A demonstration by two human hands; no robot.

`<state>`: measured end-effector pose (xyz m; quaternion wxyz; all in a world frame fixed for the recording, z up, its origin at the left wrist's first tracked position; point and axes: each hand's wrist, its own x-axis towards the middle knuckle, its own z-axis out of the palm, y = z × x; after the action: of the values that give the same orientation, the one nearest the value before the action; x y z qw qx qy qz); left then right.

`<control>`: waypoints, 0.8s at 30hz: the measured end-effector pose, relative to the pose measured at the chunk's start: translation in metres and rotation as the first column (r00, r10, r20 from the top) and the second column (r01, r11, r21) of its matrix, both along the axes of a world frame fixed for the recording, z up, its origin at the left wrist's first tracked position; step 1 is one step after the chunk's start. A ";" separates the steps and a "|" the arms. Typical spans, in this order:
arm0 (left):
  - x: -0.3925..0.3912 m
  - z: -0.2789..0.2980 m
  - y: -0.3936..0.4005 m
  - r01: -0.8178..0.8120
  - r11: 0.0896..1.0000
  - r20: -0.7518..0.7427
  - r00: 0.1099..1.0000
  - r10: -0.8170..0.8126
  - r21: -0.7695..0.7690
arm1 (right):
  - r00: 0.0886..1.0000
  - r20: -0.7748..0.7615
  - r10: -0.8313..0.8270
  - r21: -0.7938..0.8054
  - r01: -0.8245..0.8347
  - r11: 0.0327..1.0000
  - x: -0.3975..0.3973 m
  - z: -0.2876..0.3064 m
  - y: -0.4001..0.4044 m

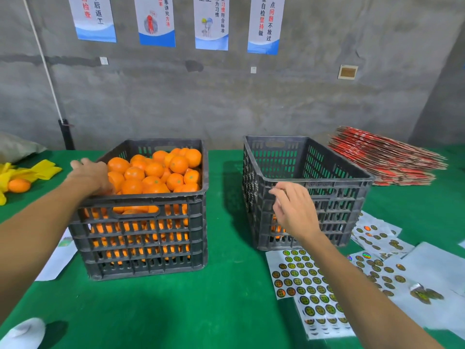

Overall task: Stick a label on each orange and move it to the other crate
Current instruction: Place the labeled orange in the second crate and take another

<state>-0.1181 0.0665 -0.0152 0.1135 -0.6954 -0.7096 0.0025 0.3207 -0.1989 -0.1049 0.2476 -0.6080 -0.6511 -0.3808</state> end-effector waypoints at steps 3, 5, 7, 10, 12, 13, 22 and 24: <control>0.011 0.009 -0.014 0.040 0.991 0.248 0.966 -0.072 0.131 | 0.997 0.035 0.068 -0.185 -0.060 0.981 -0.005 -0.012 -0.006; 0.027 0.022 -0.026 0.107 0.967 0.426 0.882 -0.200 0.233 | 0.998 -0.058 0.010 -0.425 -0.034 0.904 -0.007 -0.018 -0.012; 0.049 0.035 -0.043 0.172 0.929 0.543 0.770 -0.334 0.328 | 0.972 -0.159 -0.173 -0.678 0.020 0.735 -0.007 -0.023 -0.017; 0.087 0.047 -0.071 0.242 0.880 0.631 0.622 -0.464 0.408 | 0.886 -0.216 -0.410 -0.860 0.027 0.510 -0.007 -0.037 -0.022; 0.113 0.046 -0.089 0.322 0.844 0.636 0.555 -0.535 0.429 | 0.832 -0.208 -0.515 -0.900 0.043 0.433 -0.009 -0.053 -0.027; 0.125 0.042 -0.096 0.364 0.824 0.632 0.529 -0.566 0.434 | 0.811 -0.191 -0.553 -0.912 0.061 0.405 -0.011 -0.061 -0.030; 0.178 -0.003 -0.112 0.478 0.746 0.627 0.417 -0.658 0.465 | 0.727 -0.229 -0.648 -0.885 0.121 0.449 -0.017 -0.088 -0.038; 0.177 -0.007 -0.108 0.460 0.748 0.646 0.392 -0.655 0.479 | 0.697 -0.271 -0.664 -0.886 0.090 0.455 -0.015 -0.088 -0.038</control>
<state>0.0590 -0.0418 -0.0219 -0.1375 -0.8024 -0.4020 -0.4191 0.3056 -0.2366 -0.1926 0.0251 -0.8706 -0.4741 0.1292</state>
